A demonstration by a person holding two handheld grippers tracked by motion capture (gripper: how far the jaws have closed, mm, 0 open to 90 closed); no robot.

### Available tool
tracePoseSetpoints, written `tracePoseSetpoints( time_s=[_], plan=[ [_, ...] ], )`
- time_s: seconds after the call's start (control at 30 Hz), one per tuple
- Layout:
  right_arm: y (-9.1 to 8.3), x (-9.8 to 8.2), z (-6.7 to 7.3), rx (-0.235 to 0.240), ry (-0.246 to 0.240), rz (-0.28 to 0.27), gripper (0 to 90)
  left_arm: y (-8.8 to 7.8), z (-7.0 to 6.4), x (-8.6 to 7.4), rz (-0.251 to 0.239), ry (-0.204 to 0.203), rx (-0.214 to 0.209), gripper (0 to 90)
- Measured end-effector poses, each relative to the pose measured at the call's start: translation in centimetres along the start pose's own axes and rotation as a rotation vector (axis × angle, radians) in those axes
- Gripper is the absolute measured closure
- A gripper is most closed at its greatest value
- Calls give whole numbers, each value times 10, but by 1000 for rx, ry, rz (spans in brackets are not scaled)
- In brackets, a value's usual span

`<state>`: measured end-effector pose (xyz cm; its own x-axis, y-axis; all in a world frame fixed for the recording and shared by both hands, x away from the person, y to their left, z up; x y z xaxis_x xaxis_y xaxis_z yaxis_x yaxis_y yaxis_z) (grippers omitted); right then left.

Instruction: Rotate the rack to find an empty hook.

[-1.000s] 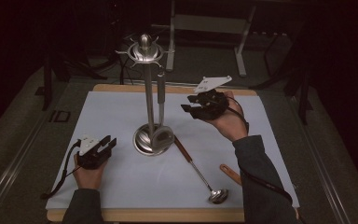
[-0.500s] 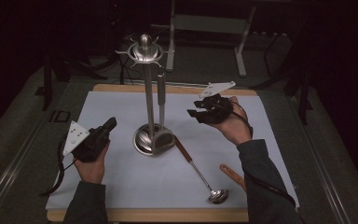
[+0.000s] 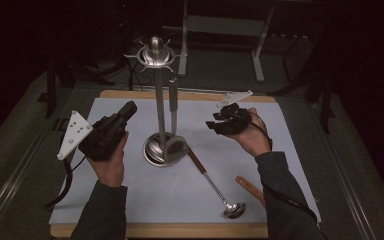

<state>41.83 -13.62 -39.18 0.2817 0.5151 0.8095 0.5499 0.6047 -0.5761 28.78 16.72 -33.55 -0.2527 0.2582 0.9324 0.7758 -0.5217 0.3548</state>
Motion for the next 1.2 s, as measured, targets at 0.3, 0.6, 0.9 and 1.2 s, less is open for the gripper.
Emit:
tracePoseSetpoints(
  time_s=[0.3,0.6,0.9,1.2],
  plan=[
    [1,-6,-5,-4,23,7,575,24,-13,27,-46,17,-28,899],
    [1,-8,-5,-5,21,4,569,45,-16,38,-31,40,-24,899],
    [2,-10,-5,1,30,2,567,57,-11,40,-26,38,11,899],
    [2,-9,-5,4,25,1,567,56,-4,42,-19,50,23,900]
  ],
)
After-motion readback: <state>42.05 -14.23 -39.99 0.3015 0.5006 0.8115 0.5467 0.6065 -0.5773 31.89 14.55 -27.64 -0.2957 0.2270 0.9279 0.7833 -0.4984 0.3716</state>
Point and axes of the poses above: each handheld gripper's, and its own axes: y roughly forward along the jaws, x roughly out of its top, z roughly to its left, the point moved 3 cm from there along y, roughly forward along the jaws, and after that the axes turned 8 degrees about -z, right-handed, at the moved point
